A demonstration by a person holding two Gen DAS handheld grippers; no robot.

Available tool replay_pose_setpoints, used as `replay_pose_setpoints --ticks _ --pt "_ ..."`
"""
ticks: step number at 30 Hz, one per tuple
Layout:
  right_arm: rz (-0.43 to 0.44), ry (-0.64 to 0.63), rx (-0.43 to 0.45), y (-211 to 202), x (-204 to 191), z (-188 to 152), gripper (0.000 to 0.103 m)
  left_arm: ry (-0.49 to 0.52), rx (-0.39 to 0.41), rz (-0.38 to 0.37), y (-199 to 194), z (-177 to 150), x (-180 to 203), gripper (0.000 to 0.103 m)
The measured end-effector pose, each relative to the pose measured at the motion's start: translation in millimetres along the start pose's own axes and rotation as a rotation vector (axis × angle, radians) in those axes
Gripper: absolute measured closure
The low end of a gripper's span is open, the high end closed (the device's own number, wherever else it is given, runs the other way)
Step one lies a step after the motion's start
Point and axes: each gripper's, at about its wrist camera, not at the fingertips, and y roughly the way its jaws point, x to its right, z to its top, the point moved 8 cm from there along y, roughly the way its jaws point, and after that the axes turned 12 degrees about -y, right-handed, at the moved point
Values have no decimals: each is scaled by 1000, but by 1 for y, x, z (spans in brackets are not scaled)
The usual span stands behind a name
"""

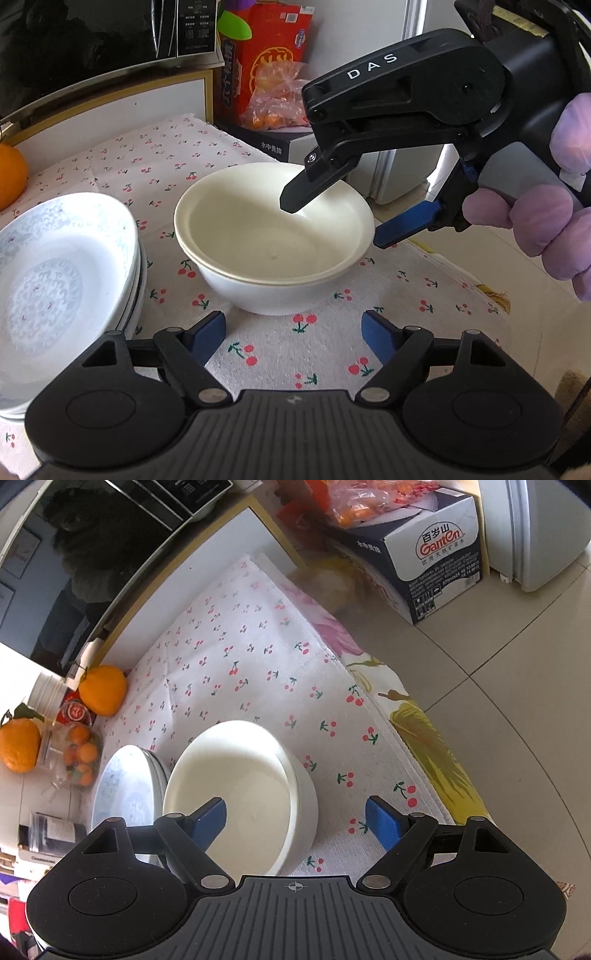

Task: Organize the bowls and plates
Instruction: 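Move both grippers to the nested bowl stack and close on its rim, then lift the nested bowls and lower them onto the plate stack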

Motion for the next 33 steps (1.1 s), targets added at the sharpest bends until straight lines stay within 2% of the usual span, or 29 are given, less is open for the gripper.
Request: replay_pose_setpoints --ticks 3,7,16,22,29,33 --pt "3 16 6 1 1 1 25 1 4 -1 1 1 1 27" --pt "-6 29 0 4 2 1 42 -2 6 -2 5 4 0 29" --pt "-25 30 -16 10 3 -1 56 -8 7 0 1 0 0 30" --pt "-13 39 -28 13 2 -2 75 -9 2 1 2 2 0 31" --pt "-12 22 -29 12 1 -1 83 -22 -3 -1 1 5 -2 38" --pt "-1 34 -21 9 2 0 83 -23 -3 -9 -1 6 -1 40"
